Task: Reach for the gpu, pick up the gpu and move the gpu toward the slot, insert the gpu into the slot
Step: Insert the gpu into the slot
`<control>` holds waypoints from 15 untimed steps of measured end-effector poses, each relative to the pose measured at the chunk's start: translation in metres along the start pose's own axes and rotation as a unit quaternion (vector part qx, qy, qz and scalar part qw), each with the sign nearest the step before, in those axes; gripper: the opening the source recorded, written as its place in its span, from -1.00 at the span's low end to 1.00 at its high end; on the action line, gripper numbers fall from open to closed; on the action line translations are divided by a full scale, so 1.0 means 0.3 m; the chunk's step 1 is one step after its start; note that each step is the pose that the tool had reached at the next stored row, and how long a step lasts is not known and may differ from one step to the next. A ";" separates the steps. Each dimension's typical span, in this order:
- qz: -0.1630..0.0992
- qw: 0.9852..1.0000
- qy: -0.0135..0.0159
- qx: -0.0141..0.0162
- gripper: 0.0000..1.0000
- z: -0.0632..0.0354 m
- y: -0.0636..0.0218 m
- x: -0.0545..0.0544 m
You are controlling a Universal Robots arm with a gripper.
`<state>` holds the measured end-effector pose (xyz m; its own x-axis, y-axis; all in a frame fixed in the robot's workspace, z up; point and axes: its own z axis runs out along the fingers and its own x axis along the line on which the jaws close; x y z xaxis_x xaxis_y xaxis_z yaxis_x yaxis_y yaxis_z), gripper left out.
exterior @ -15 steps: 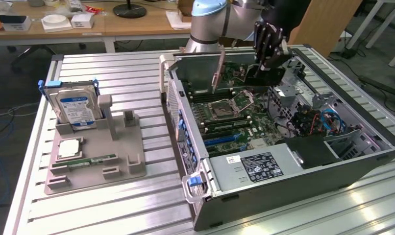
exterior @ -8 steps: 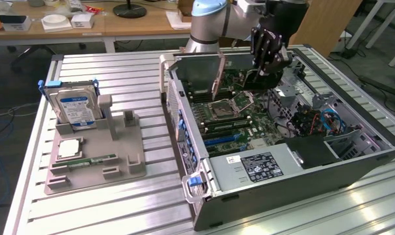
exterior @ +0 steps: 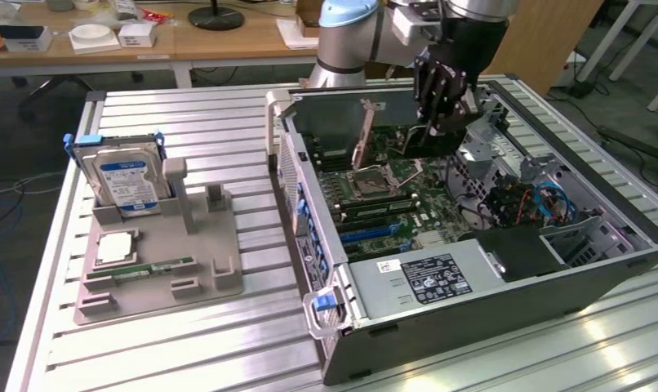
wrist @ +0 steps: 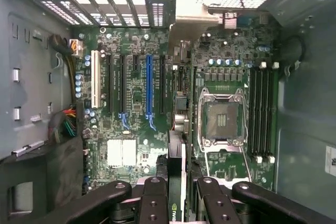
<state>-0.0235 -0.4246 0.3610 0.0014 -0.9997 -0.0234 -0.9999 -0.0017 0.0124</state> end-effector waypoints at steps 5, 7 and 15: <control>-0.026 1.000 0.000 -0.001 -0.47 0.029 0.000 0.002; -0.027 1.000 0.000 -0.001 -0.47 0.041 0.008 0.002; 0.013 1.000 0.002 0.003 -0.47 0.141 0.095 0.050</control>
<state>-0.0526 -0.4387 0.3187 -0.0246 -0.9995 -0.0186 -0.9997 0.0245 0.0060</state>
